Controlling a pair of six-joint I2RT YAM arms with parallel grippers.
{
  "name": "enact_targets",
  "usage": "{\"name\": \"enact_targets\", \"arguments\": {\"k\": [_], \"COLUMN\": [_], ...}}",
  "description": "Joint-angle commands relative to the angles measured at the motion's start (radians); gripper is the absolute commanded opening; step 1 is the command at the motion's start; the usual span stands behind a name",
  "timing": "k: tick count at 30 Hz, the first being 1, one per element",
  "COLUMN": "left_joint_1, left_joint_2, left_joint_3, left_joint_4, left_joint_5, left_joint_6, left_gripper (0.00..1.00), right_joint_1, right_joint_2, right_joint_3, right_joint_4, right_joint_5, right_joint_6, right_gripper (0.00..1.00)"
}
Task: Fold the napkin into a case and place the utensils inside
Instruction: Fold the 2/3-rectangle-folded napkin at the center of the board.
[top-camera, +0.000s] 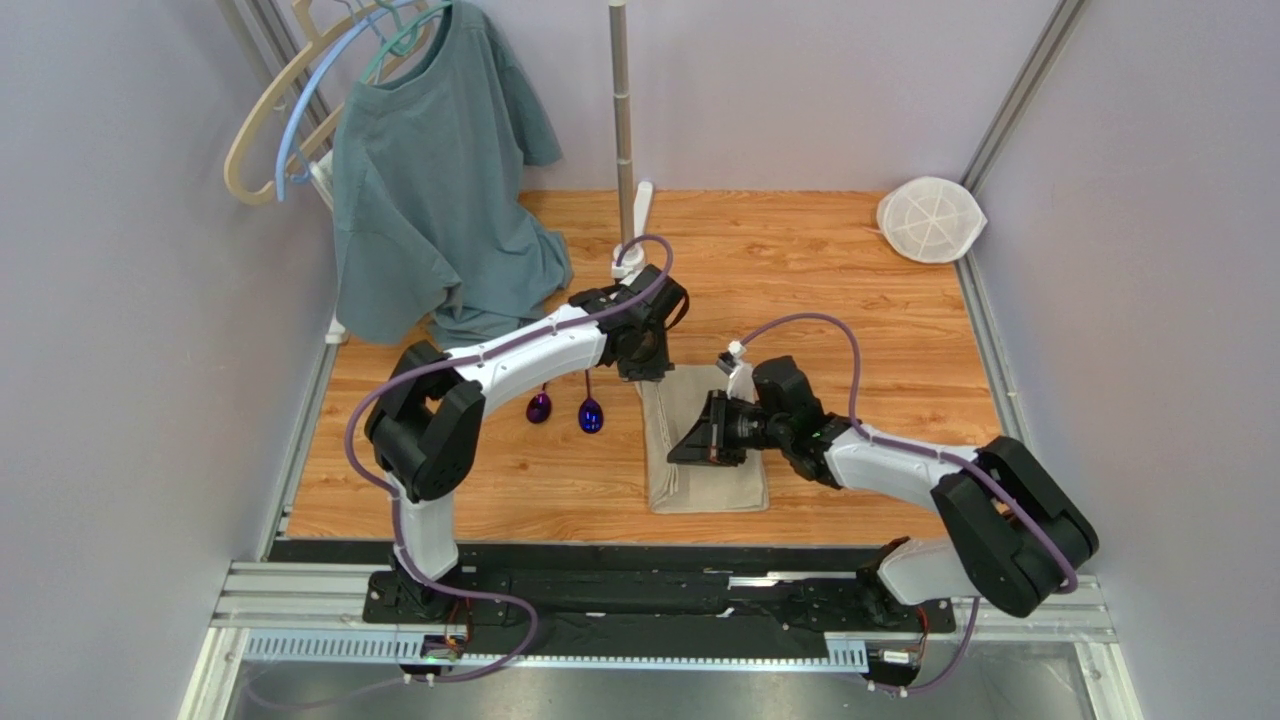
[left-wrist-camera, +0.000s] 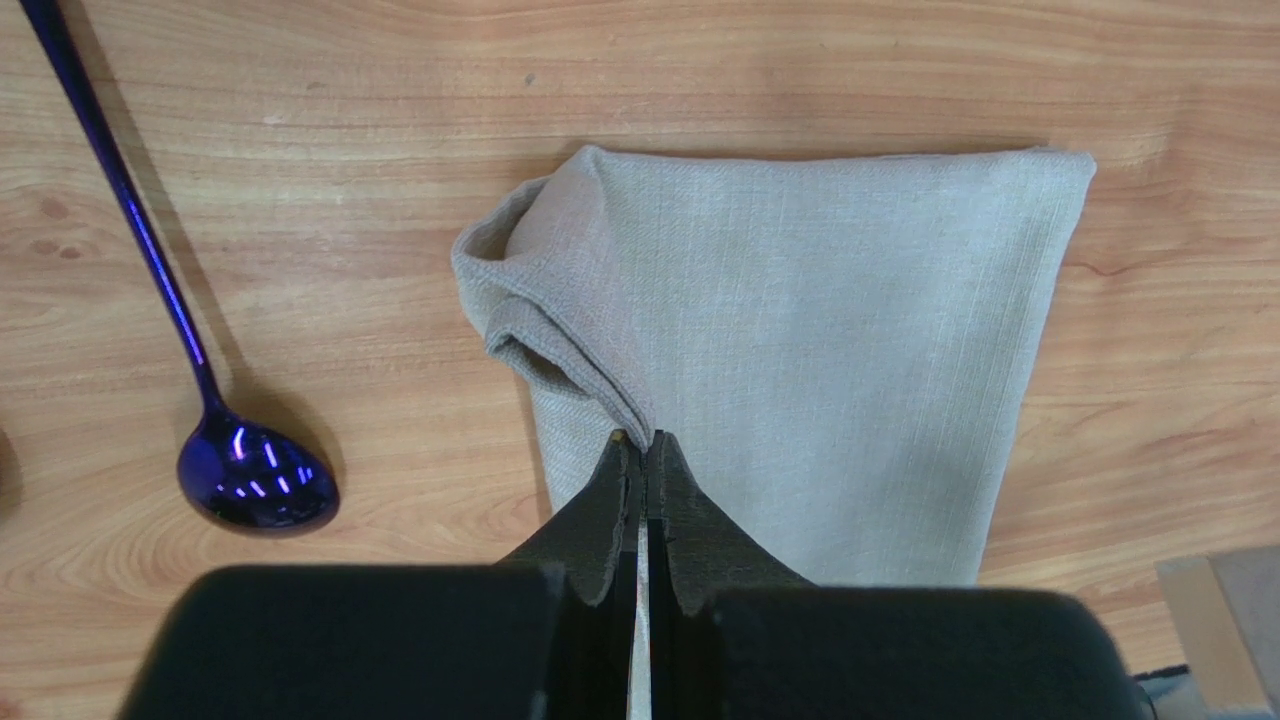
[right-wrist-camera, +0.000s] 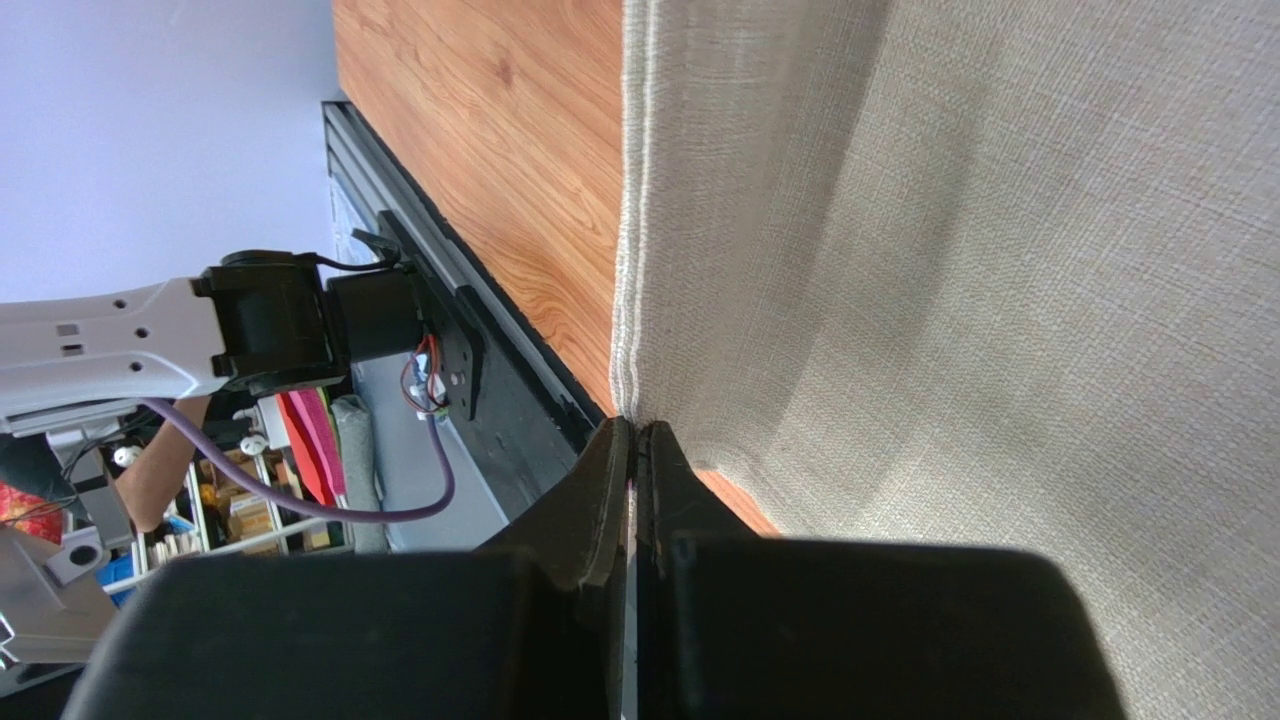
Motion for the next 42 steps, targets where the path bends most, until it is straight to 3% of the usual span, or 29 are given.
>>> {"name": "enact_targets", "arguments": {"k": [1,20,32,42], "left_joint_1": [-0.019,-0.082,-0.112,-0.121], "left_joint_2": [0.025,0.229,0.291,0.303], "left_joint_3": [0.085,0.337,0.375,0.372], "left_joint_4": [-0.009,-0.064,-0.06,-0.061], "left_joint_5": [-0.088,-0.118,-0.096,-0.084], "left_joint_6": [-0.036,-0.013,0.042,0.093], "left_gripper": [0.0,0.0,0.0,0.0], "right_joint_1": [-0.032,-0.238,-0.233,-0.176], "right_joint_2": [-0.089,-0.112,0.017,0.067], "right_joint_3": [-0.045,-0.155,-0.154,-0.154], "right_joint_4": [-0.017,-0.115,-0.087,-0.009], "right_joint_5": [-0.096,-0.167,-0.161,-0.141], "right_joint_6": [-0.02,-0.117,-0.16,-0.102], "right_gripper": [0.0,0.0,0.0,0.0]}}
